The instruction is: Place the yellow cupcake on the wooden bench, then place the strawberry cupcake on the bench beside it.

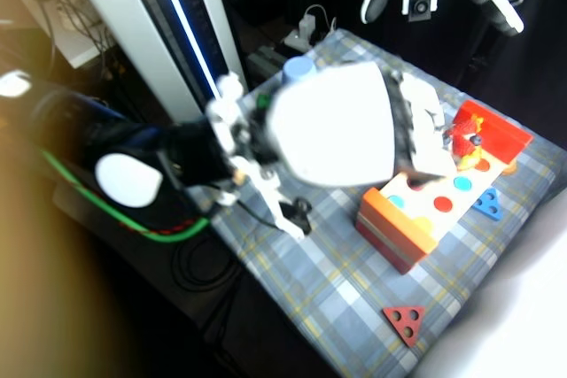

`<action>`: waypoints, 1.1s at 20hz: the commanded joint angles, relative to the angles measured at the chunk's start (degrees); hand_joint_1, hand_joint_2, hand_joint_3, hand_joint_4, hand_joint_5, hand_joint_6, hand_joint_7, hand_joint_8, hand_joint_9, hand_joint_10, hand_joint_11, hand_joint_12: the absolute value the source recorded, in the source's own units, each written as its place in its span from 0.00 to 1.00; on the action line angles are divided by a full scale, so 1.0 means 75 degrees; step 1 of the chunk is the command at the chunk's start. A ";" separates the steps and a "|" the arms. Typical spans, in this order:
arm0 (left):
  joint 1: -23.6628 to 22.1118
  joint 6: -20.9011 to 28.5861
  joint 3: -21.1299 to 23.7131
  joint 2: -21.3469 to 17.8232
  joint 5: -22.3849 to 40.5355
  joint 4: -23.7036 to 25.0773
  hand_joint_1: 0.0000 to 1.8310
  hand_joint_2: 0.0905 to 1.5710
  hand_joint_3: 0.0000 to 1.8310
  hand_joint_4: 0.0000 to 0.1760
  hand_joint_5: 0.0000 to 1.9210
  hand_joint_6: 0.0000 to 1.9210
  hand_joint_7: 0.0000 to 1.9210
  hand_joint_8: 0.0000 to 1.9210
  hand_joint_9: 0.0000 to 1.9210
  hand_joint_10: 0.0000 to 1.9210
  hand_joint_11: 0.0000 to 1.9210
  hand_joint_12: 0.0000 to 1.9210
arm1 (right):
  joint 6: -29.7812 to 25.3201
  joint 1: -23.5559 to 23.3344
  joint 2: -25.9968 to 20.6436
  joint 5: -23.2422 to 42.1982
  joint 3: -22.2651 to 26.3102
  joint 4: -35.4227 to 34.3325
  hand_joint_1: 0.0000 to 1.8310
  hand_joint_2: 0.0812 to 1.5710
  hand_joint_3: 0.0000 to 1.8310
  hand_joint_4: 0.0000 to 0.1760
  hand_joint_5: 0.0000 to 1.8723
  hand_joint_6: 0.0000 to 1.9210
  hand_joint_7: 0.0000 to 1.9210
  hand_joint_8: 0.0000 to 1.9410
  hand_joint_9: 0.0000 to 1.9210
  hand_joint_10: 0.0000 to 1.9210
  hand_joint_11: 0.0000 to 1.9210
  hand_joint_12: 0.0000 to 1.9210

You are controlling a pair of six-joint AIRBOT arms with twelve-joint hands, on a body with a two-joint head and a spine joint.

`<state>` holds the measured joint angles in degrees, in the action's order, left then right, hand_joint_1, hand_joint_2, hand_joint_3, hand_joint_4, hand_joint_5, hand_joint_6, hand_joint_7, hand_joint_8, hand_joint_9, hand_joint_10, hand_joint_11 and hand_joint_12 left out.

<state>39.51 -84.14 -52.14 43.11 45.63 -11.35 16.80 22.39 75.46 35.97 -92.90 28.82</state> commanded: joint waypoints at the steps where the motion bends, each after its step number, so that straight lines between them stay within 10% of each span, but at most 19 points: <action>1: -0.0080 0.0066 -0.0050 0.0026 0.0910 0.0028 0.53 0.48 0.00 1.00 0.00 0.00 0.01 0.00 0.00 0.00 0.01 0.01 | 0.0003 -0.0201 0.0098 0.0475 -0.0075 -0.0246 0.67 0.69 0.00 0.16 0.51 0.54 0.54 0.45 0.53 0.25 0.33 0.68; 3: -0.0084 0.0092 -0.0073 0.0052 0.0899 0.0048 0.52 0.47 0.00 1.00 0.00 0.00 0.00 0.00 0.00 0.00 0.01 0.01 | 0.0003 -0.0274 0.0322 0.0147 -0.0244 -0.0020 0.67 0.68 0.00 0.21 0.53 0.52 0.54 0.45 0.49 0.40 0.35 0.80; 9: -0.0158 0.0146 -0.0124 0.0133 0.0850 0.0116 0.51 0.46 0.00 1.00 0.02 0.01 0.00 0.00 0.00 0.00 0.01 0.01 | 0.0008 -0.0302 0.0443 -0.0286 -0.0331 0.0210 0.66 0.70 0.00 0.07 0.49 0.52 0.51 0.56 0.43 0.36 0.19 0.76; 12: -0.0158 0.0195 -0.0124 0.0131 0.0878 0.0121 0.48 0.46 0.00 1.00 0.01 0.00 0.01 0.00 0.01 0.00 0.02 0.01 | 0.0013 -0.0300 0.0443 -0.0515 -0.0359 0.0277 0.56 0.61 0.00 0.00 0.41 0.06 0.37 0.04 0.30 0.19 0.00 0.74; 16: -0.0187 0.0212 -0.0131 0.0129 0.0872 0.0153 0.49 0.48 0.00 1.00 0.01 0.00 0.00 0.00 0.00 0.00 0.02 0.01 | 0.0013 -0.0297 0.0443 -0.0655 -0.0399 0.0277 0.51 0.58 0.00 0.08 0.25 0.00 0.28 0.00 0.31 0.04 0.13 0.61; 22: -0.0187 0.0257 -0.0127 0.0129 0.0907 0.0176 0.51 0.50 0.01 1.00 0.00 0.00 0.00 0.00 0.00 0.00 0.00 0.00 | 0.0012 -0.0296 0.0439 -0.0734 -0.0362 0.0275 0.50 0.55 0.00 0.28 0.20 0.00 0.27 0.00 0.30 0.01 0.06 0.58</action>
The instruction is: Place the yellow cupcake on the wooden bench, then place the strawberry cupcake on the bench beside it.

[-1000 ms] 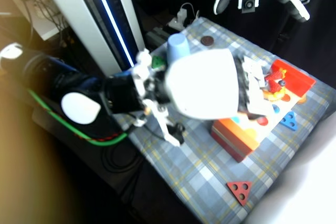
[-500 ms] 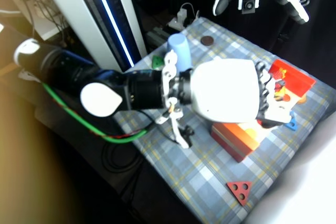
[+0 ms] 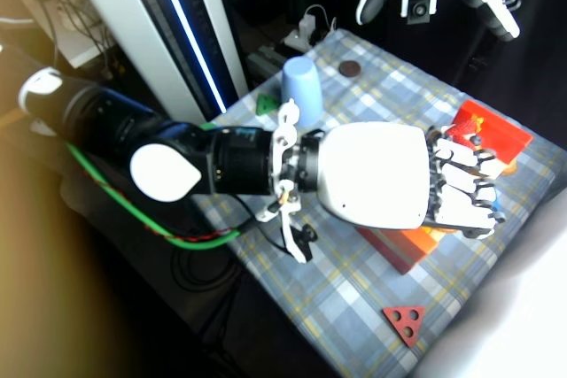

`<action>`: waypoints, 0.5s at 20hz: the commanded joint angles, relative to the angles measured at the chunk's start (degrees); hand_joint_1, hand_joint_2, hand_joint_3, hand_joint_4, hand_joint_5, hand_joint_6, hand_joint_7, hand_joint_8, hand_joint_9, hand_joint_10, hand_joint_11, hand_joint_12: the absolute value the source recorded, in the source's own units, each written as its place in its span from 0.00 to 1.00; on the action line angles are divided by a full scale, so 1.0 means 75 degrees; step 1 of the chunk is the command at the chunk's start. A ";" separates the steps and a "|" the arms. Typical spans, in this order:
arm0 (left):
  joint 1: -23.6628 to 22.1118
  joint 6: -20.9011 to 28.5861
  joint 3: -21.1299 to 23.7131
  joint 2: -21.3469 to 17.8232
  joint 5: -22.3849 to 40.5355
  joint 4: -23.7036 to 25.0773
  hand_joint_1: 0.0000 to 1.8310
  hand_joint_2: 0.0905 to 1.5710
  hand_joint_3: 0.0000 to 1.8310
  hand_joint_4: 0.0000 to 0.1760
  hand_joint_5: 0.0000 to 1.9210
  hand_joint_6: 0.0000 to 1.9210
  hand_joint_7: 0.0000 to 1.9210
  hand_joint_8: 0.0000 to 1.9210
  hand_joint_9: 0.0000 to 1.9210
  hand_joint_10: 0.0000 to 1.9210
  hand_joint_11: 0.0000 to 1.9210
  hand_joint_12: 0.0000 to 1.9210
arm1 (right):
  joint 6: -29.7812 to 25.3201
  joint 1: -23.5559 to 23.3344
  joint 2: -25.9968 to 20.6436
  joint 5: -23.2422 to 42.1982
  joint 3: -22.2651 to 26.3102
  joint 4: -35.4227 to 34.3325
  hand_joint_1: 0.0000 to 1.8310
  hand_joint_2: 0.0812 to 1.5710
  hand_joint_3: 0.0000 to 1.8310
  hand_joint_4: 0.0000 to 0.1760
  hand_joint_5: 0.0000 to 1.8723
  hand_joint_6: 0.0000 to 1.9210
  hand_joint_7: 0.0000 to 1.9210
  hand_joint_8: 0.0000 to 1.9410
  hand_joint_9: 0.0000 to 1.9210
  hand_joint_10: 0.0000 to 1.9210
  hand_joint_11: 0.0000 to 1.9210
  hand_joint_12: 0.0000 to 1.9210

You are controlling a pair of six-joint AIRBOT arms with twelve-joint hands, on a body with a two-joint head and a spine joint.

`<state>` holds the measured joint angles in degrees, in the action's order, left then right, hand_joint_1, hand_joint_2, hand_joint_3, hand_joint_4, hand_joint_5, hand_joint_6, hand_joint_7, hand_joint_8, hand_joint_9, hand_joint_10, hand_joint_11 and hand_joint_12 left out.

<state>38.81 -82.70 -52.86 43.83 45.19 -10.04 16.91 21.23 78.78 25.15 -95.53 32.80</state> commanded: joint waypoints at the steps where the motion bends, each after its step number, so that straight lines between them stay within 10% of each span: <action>1: -0.0083 0.0093 -0.0029 0.0030 0.0987 0.0000 0.51 0.50 0.00 1.00 0.00 0.00 0.00 0.00 0.00 0.00 0.00 0.00 | -0.0002 -0.0141 -0.0004 0.0737 0.0081 -0.0255 0.49 0.56 0.00 0.26 0.20 0.00 0.26 0.00 0.29 0.00 0.06 0.57; 5: 0.0022 0.0268 -0.0020 -0.0013 0.1180 -0.0052 0.51 0.50 0.00 1.00 0.01 0.00 0.00 0.00 0.00 0.00 0.00 0.00 | -0.0002 -0.0142 -0.0310 0.1381 0.0399 -0.0455 0.47 0.59 0.00 0.29 0.16 0.00 0.18 0.00 0.22 0.00 0.00 0.58; 10: 0.0373 0.1121 0.0002 -0.0168 0.1982 -0.0141 0.49 0.50 0.00 0.91 0.01 0.00 0.00 0.00 0.00 0.00 0.02 0.01 | 0.1067 0.0027 -0.1853 0.2680 0.1729 -0.1316 0.45 0.57 0.00 0.38 0.11 0.00 0.13 0.00 0.11 0.01 0.00 0.17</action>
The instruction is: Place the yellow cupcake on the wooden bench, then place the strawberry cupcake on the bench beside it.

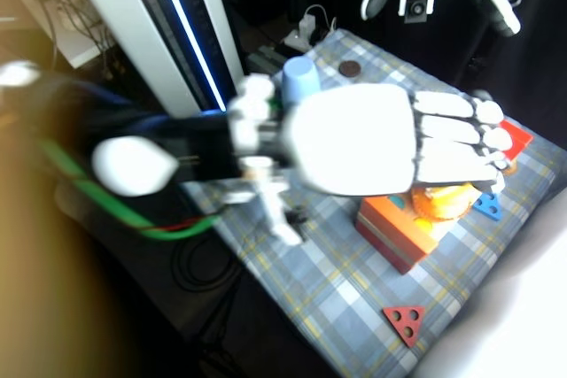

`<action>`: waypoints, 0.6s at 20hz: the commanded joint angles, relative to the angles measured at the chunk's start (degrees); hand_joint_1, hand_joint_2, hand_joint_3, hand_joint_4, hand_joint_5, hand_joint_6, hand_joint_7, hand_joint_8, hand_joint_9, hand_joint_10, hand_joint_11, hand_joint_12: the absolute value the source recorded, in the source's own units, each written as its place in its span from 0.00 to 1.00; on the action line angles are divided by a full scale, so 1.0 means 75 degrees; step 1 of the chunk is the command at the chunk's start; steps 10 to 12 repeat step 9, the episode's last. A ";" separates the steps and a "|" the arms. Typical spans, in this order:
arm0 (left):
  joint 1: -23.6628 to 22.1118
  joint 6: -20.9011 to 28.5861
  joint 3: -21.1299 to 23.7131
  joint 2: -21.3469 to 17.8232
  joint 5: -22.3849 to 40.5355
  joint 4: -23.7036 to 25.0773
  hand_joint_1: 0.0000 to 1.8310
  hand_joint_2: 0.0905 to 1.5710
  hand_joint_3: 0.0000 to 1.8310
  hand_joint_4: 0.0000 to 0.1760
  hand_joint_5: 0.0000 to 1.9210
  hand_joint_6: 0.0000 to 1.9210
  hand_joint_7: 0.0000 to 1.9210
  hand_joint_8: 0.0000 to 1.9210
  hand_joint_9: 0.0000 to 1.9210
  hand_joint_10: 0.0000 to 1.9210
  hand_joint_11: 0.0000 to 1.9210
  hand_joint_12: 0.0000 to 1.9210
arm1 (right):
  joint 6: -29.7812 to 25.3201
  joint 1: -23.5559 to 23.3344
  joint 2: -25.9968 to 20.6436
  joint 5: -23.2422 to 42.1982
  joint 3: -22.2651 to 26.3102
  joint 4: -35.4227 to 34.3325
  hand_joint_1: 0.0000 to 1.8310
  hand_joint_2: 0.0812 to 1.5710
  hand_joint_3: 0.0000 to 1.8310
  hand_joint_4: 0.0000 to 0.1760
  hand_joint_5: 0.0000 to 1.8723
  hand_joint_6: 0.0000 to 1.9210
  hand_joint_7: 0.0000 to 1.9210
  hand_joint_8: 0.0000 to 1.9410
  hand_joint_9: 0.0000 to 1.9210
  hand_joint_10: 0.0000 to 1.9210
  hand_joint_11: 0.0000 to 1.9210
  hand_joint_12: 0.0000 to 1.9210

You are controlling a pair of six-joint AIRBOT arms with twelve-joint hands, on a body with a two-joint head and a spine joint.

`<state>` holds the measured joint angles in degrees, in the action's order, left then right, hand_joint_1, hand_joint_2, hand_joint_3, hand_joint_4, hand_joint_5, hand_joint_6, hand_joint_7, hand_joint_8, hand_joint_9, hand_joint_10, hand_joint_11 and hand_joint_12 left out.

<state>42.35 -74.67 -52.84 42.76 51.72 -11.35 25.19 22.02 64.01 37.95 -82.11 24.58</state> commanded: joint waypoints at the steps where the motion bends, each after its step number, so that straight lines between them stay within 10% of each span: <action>1: 0.0115 0.0407 0.0009 -0.0091 0.1467 0.0016 0.48 0.50 0.00 0.91 0.00 0.00 0.00 0.00 0.00 0.00 0.00 0.00 | 0.0302 0.0131 -0.0288 0.1413 0.0301 -0.0502 0.45 0.56 0.00 0.56 0.09 0.00 0.11 0.00 0.08 0.00 0.00 0.10; 4: 0.0872 0.1472 0.0040 -0.0212 0.2558 -0.0064 0.46 0.49 0.00 1.00 0.00 0.00 0.00 0.00 0.00 0.00 0.00 0.00 | 0.0349 0.1126 -0.0966 0.2877 0.0925 -0.1363 0.39 0.55 0.00 0.83 0.06 0.00 0.07 0.00 0.03 0.00 0.00 0.05; 7: 0.1830 0.2820 0.0038 -0.0221 0.4088 -0.0238 0.49 0.47 0.00 1.00 0.00 0.00 0.02 0.01 0.00 0.00 0.00 0.00 | 0.0350 0.2739 -0.1449 0.4797 0.1571 -0.2609 0.46 0.56 0.00 0.74 0.08 0.01 0.08 0.01 0.05 0.01 0.06 0.03; 8: 0.2141 0.3229 0.0035 -0.0214 0.4588 -0.0336 0.40 0.47 0.00 0.82 0.00 0.00 0.02 0.01 0.03 0.01 0.00 0.00 | 0.0350 0.3229 -0.1550 0.5527 0.1779 -0.3050 0.54 0.60 0.00 0.49 0.09 0.00 0.10 0.00 0.08 0.01 0.06 0.03; 12: 0.2375 0.3500 0.0032 -0.0191 0.4917 -0.0415 0.40 0.47 0.00 0.82 0.00 0.00 0.02 0.01 0.03 0.01 0.00 0.00 | 0.0350 0.3623 -0.1558 0.6055 0.1908 -0.3328 0.54 0.60 0.00 0.49 0.09 0.00 0.10 0.00 0.08 0.01 0.06 0.03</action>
